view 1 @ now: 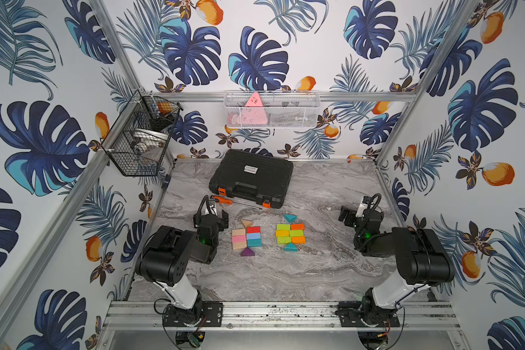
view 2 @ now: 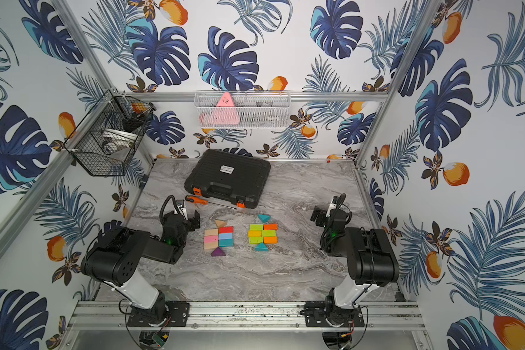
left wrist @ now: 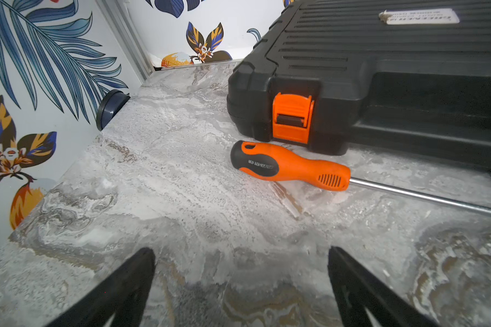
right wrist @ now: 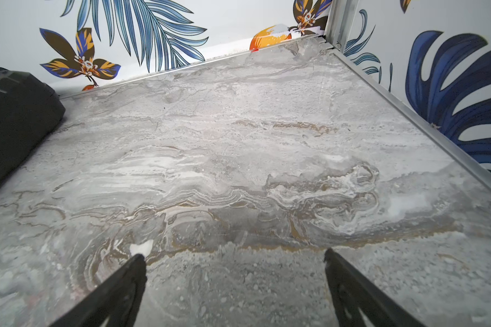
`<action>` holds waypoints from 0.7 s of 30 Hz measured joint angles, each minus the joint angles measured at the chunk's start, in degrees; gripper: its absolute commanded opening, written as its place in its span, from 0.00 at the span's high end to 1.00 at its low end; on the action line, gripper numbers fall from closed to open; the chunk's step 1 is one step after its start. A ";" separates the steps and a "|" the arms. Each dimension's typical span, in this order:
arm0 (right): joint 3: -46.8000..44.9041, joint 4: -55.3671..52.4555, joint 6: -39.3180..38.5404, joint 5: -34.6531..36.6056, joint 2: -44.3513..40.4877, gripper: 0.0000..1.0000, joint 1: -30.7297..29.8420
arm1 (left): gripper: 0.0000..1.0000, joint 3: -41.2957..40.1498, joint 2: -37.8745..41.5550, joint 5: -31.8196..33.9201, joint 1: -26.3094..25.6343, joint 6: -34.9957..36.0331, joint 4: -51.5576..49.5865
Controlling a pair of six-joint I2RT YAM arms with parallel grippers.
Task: Assemble a piece of candy with building blocks
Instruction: Reset both arms
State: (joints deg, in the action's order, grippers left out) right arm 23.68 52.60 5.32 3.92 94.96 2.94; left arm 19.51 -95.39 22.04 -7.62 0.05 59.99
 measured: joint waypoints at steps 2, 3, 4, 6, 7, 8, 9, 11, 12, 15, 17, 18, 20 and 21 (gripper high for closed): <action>-0.04 -0.39 -0.24 -0.37 0.07 0.00 -0.11 | 0.01 -0.02 0.02 -0.09 -0.17 0.02 0.00; 0.00 -0.44 -0.33 -0.59 0.07 0.00 -0.17 | 0.01 -0.02 0.04 -0.44 -0.20 0.02 0.04; 0.00 -0.39 -0.42 -1.03 0.07 0.00 -0.22 | 0.01 -0.02 0.04 -0.63 -0.22 0.04 0.20; 0.00 -0.42 -0.46 -1.42 0.15 0.00 -0.22 | 0.01 -0.02 0.04 -0.68 -0.22 0.04 0.37; 0.00 -0.44 -0.46 -1.44 0.15 0.00 -0.22 | 0.01 -0.02 0.04 -0.68 -0.22 0.04 0.42; 0.00 -0.39 -0.46 -1.44 0.15 0.00 -0.22 | 0.01 -0.02 0.07 -0.70 -0.22 0.04 0.44; 0.00 -0.39 -0.48 -1.44 0.15 0.00 -0.22 | 0.01 -0.02 0.07 -0.70 -0.22 0.04 0.44; 0.00 -0.39 -0.48 -1.46 0.15 0.00 -0.22 | 0.01 -0.02 0.07 -0.72 -0.22 0.04 0.44; 0.00 -0.39 -0.48 -1.49 0.15 0.00 -0.22 | 0.01 -0.02 0.07 -0.72 -0.22 0.04 0.44; 0.00 -0.39 -0.63 -1.62 0.15 0.00 -0.22 | 0.01 0.28 0.02 -0.87 -0.15 0.04 0.15; 0.00 -0.39 -0.66 -1.62 0.15 0.00 -0.22 | 0.01 1.09 -0.04 -1.88 0.31 0.02 -0.52; 0.00 -0.39 -0.66 -1.62 0.15 0.00 -0.22 | 0.01 1.31 -0.04 -2.49 0.72 0.02 -0.66; 0.00 -0.39 -0.68 -1.62 0.15 0.00 -0.22 | 0.01 1.46 0.00 -2.97 1.60 0.00 -0.85; 0.00 -0.39 -0.68 -1.62 0.15 0.00 -0.22 | 0.01 1.42 0.07 -3.13 1.70 0.00 -0.87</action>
State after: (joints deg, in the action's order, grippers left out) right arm 23.68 52.21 4.64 2.31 95.11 2.72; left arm 20.93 -95.33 18.92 -5.91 0.05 59.11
